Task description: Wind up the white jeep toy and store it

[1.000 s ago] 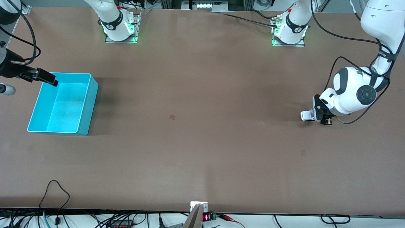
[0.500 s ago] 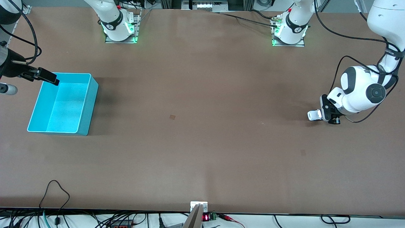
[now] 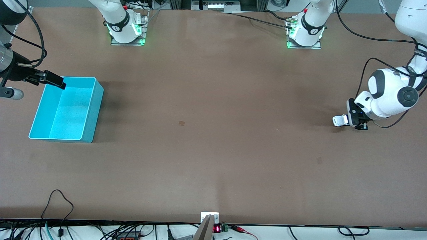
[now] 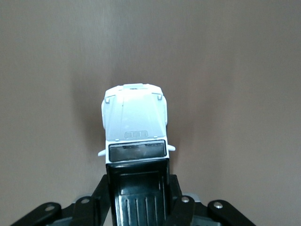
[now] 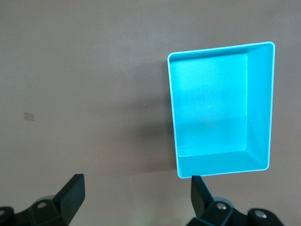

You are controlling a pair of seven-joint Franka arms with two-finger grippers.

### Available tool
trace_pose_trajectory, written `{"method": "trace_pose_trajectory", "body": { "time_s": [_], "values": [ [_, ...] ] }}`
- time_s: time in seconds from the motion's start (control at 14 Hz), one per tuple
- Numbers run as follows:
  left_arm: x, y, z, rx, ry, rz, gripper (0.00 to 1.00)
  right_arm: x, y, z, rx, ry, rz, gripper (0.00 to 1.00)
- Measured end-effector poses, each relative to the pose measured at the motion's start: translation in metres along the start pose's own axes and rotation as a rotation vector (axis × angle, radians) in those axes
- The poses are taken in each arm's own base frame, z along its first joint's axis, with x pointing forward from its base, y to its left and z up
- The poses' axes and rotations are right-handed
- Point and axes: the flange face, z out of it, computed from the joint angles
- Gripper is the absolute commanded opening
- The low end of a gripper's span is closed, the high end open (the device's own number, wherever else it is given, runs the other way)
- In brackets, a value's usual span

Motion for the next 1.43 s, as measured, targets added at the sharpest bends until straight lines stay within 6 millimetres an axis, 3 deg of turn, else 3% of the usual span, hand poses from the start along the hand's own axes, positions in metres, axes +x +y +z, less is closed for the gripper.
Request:
{"method": "trace_pose_trajectory", "body": {
  "time_s": [0.29, 0.79, 0.86, 0.93, 1.0, 1.07, 1.29, 1.43],
  "values": [
    [-0.025, 0.002, 0.001, 0.004, 0.004, 0.004, 0.14, 0.0, 0.0, 0.0, 0.0, -0.001, -0.001, 1.0],
    [-0.037, 0.001, 0.002, 0.001, 0.006, 0.041, 0.15, -0.001, 0.0, 0.0, -0.001, -0.004, -0.001, 1.0],
    [-0.037, 0.001, 0.002, 0.001, 0.006, 0.043, 0.23, -0.001, 0.0, 0.0, -0.001, -0.004, -0.001, 1.0],
    [-0.037, 0.001, 0.002, 0.001, 0.006, 0.047, 0.42, -0.001, 0.0, 0.0, -0.001, -0.005, -0.001, 1.0],
    [-0.038, 0.001, 0.002, 0.001, 0.006, 0.05, 0.84, -0.001, 0.0, 0.0, -0.001, -0.005, -0.001, 1.0],
    [-0.039, 0.002, 0.002, 0.002, 0.007, 0.052, 1.0, -0.001, 0.0, 0.0, -0.001, -0.005, -0.001, 1.0],
    [-0.036, 0.004, 0.021, -0.023, 0.031, 0.077, 1.0, -0.001, 0.0, 0.0, -0.001, -0.005, -0.001, 1.0],
    [-0.023, 0.0, 0.016, -0.041, 0.043, 0.101, 1.0, -0.001, 0.0, 0.001, -0.001, -0.006, -0.001, 1.0]
  ]
}}
